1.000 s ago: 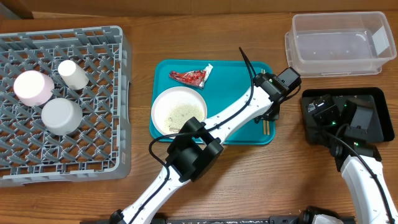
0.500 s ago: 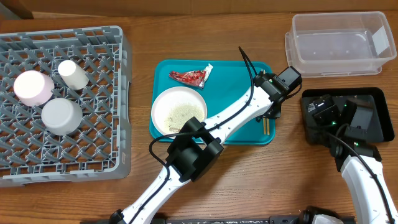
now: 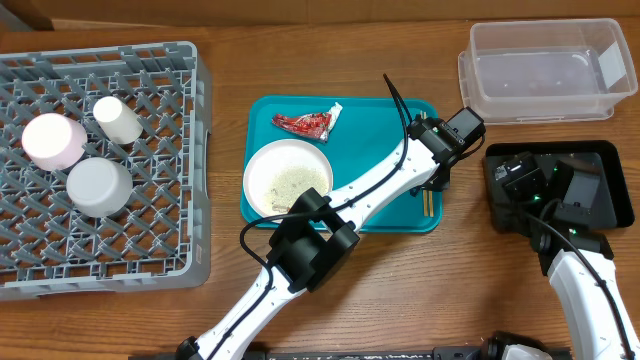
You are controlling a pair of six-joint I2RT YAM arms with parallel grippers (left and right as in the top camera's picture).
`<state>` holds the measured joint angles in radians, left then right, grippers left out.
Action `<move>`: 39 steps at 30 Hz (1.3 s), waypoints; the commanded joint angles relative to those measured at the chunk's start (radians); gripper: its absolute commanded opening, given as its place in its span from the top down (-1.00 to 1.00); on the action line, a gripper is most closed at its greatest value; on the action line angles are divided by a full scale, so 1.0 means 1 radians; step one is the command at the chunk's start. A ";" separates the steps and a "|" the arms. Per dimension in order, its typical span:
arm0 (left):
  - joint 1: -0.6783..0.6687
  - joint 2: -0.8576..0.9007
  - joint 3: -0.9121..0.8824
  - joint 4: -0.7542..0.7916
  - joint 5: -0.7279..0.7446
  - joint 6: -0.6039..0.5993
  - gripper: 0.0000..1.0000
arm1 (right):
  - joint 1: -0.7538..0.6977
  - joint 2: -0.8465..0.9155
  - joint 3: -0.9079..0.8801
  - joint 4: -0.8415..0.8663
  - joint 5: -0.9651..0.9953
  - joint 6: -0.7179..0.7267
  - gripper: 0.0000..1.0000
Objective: Sort waste into correct bins and load items into the dishwasher
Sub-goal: 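Lower the left gripper onto one chopstick and close on it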
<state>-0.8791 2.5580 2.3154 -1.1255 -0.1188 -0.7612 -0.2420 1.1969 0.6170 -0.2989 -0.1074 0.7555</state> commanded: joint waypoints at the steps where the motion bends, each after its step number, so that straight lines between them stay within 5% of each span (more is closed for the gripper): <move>1: 0.002 0.021 0.002 0.005 -0.027 -0.025 0.05 | -0.003 -0.010 0.025 0.006 -0.002 0.000 -0.99; 28: 0.004 0.065 0.002 0.025 0.004 -0.028 0.09 | -0.002 -0.010 0.025 0.006 -0.002 0.000 -0.99; 36: 0.018 0.065 0.002 -0.010 0.008 -0.027 0.90 | -0.003 -0.010 0.025 0.006 -0.002 0.000 -0.99; 39: 0.030 0.064 0.003 -0.032 0.021 -0.028 0.92 | -0.003 -0.010 0.025 0.006 -0.002 0.000 -0.99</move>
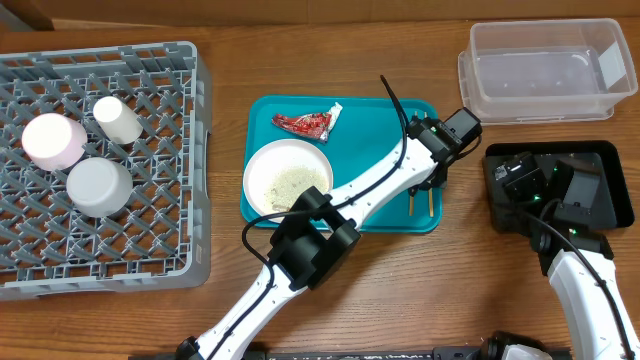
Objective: Sort waste into correct bins and load items into the dishwasher
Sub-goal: 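Lower the left gripper onto one chopstick and close on it, then lift the chopstick and carry it over the dish rack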
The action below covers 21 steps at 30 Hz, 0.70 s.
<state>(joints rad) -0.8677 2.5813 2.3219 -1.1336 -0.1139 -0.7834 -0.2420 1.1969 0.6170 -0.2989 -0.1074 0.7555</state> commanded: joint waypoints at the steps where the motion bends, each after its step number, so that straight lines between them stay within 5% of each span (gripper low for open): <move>1: 0.024 0.040 -0.003 -0.033 0.031 -0.006 0.92 | -0.003 -0.010 0.025 0.006 -0.002 0.000 -0.99; 12: 0.173 -0.013 0.180 -0.318 0.020 0.058 0.92 | -0.003 -0.010 0.025 0.006 -0.002 0.000 -0.99; 21: 0.365 -0.142 0.465 -0.556 0.003 0.410 0.92 | -0.002 -0.010 0.025 0.006 -0.002 0.000 -0.99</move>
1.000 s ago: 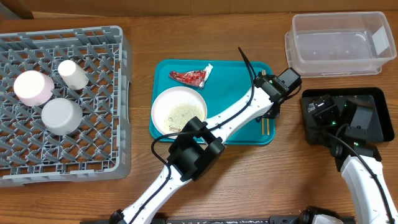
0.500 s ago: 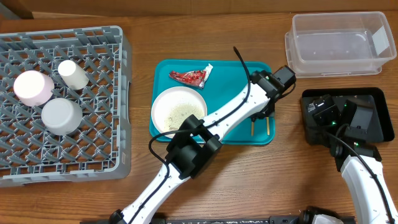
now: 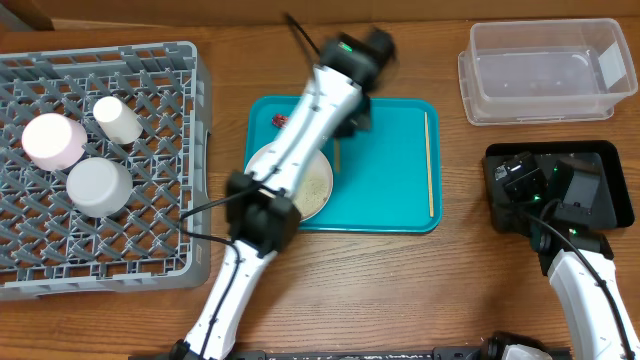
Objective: Sort waste into correct bins and load items into the dishwasher
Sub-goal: 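Lift the chopstick and carry it over the dish rack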
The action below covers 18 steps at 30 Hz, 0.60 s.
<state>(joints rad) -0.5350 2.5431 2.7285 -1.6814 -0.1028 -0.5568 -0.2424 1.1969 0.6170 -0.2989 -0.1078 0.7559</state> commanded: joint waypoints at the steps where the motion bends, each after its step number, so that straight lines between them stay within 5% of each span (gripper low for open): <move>1: 0.054 -0.136 0.058 -0.008 -0.018 0.192 0.92 | -0.002 -0.010 0.025 0.006 -0.002 0.000 -0.99; 5: 0.139 -0.238 0.058 -0.008 -0.108 0.227 0.92 | -0.002 -0.010 0.025 0.006 -0.002 0.000 -0.99; 9: 0.243 -0.314 0.057 -0.008 -0.170 0.394 0.92 | -0.002 -0.010 0.025 0.006 -0.002 0.000 -0.99; 18: 0.505 -0.354 0.023 -0.008 -0.016 0.471 0.92 | -0.002 -0.010 0.025 0.006 -0.002 0.000 -0.99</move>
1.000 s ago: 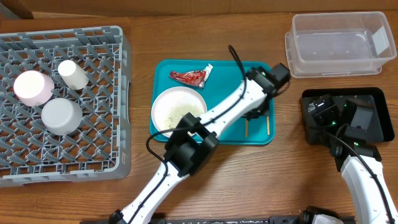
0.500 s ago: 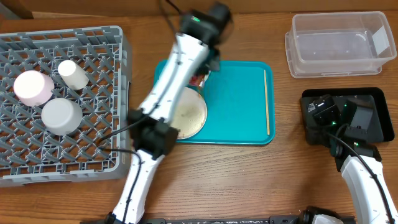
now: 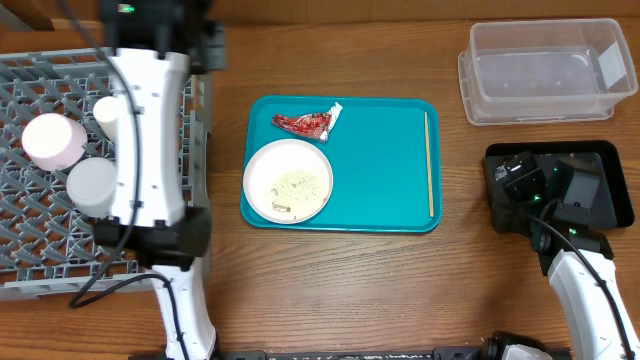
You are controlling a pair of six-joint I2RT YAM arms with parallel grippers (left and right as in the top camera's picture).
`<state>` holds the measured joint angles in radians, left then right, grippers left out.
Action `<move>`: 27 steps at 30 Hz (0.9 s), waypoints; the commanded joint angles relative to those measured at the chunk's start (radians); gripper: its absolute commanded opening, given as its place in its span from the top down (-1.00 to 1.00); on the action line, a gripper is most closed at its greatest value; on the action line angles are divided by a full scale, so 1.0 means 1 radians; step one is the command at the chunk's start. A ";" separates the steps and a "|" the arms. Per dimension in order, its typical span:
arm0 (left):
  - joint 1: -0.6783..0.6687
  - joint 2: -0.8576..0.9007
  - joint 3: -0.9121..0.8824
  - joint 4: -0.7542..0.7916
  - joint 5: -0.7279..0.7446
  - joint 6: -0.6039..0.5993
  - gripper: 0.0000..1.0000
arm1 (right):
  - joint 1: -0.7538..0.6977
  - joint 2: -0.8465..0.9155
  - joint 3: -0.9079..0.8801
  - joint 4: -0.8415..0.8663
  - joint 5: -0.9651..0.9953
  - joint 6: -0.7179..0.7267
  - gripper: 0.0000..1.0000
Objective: Sort waste into correct bins and load items into the dishwasher
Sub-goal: 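Lift the chopstick and carry it over the dish rack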
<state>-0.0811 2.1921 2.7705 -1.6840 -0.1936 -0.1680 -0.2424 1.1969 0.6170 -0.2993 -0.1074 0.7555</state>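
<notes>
On the teal tray point(image 3: 380, 150) lie a white bowl point(image 3: 288, 180) with food crumbs, a red wrapper point(image 3: 305, 122) and one wooden chopstick point(image 3: 429, 165) along the right side. The grey dish rack point(image 3: 60, 270) at the left holds a pink cup point(image 3: 53, 140), a small white cup point(image 3: 106, 112) and a grey bowl point(image 3: 88, 185). My left arm stretches over the rack, and my left gripper point(image 3: 207, 48) is blurred at the rack's far right corner, its jaws and any load unreadable. My right gripper point(image 3: 522, 172) rests over the black bin point(image 3: 600, 160), dark against dark.
A clear plastic bin point(image 3: 545, 70) stands at the back right, above the black bin. Bare wooden tabletop lies between the rack and the tray and along the front edge.
My left arm has swung from above the tray's far left part to over the dish rack. One chopstick still lies on the tray. The right arm has not moved.
My left gripper was down at two chopsticks on the tray's right side. Then it was over the tray's far left with a thin stick below it, and one chopstick stayed on the tray. Now it is at the rack's far right corner.
</notes>
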 commanded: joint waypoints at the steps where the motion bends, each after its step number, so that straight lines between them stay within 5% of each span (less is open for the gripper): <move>1: 0.072 -0.003 -0.037 -0.006 0.097 0.097 0.92 | -0.002 -0.010 0.025 0.006 -0.002 0.000 -0.99; 15: 0.151 -0.003 -0.484 0.007 0.113 0.117 0.92 | -0.002 -0.010 0.025 0.006 -0.002 0.000 -0.99; 27: 0.193 -0.003 -0.599 0.082 0.007 0.116 0.92 | -0.002 -0.010 0.025 0.006 -0.002 0.000 -0.99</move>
<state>0.0959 2.1937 2.1834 -1.6154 -0.1429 -0.0704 -0.2420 1.1969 0.6170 -0.2989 -0.1074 0.7555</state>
